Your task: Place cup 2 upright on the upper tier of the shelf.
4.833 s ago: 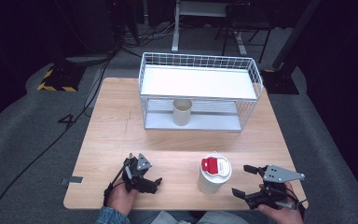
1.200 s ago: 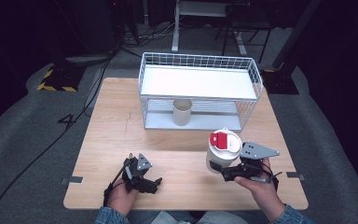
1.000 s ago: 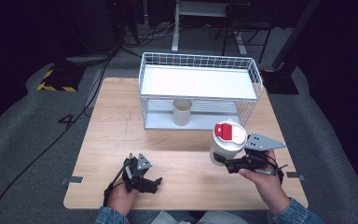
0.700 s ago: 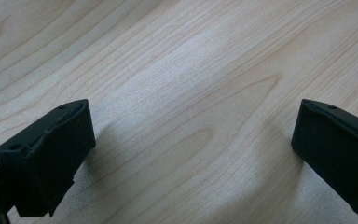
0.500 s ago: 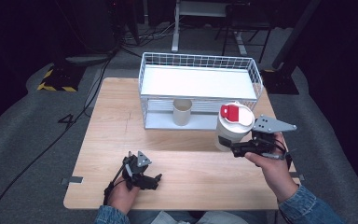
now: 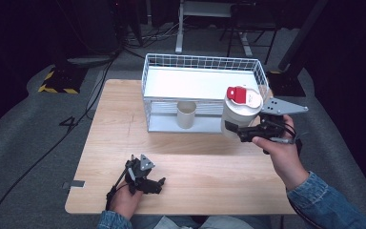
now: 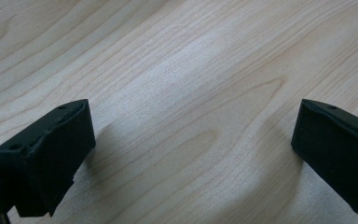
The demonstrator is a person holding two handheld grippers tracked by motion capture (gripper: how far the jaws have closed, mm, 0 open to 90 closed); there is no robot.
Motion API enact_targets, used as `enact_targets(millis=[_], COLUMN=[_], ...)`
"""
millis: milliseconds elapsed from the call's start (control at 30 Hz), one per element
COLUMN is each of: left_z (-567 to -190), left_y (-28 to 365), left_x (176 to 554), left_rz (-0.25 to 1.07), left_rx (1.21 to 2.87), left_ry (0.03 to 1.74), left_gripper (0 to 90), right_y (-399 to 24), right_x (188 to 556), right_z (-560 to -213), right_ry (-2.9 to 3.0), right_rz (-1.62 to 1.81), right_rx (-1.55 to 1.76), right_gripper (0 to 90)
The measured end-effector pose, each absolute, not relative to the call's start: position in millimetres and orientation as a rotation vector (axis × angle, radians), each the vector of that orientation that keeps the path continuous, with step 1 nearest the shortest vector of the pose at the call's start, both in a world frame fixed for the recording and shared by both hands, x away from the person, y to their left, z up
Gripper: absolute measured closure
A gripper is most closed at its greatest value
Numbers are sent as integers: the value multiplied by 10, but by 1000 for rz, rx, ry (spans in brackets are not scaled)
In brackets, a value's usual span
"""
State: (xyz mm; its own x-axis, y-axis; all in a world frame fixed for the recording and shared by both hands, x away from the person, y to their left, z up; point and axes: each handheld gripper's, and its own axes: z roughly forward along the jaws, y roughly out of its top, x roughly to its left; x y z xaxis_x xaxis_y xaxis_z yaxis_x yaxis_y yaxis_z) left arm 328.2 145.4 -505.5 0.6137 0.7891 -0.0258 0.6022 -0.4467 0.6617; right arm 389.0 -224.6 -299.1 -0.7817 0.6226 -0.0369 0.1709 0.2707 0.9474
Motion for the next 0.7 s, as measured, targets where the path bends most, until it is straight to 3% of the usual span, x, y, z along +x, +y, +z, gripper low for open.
enact_targets(millis=[700], left_z=[-5056], left_y=[1463], left_x=[3279], left_rz=[396], left_rx=[2189], left_ry=[1114], left_gripper=[0], right_y=[-2015], right_x=[4474], right_z=[-2644], right_ry=[2105], right_rz=[1548], right_rx=[721], right_gripper=[138])
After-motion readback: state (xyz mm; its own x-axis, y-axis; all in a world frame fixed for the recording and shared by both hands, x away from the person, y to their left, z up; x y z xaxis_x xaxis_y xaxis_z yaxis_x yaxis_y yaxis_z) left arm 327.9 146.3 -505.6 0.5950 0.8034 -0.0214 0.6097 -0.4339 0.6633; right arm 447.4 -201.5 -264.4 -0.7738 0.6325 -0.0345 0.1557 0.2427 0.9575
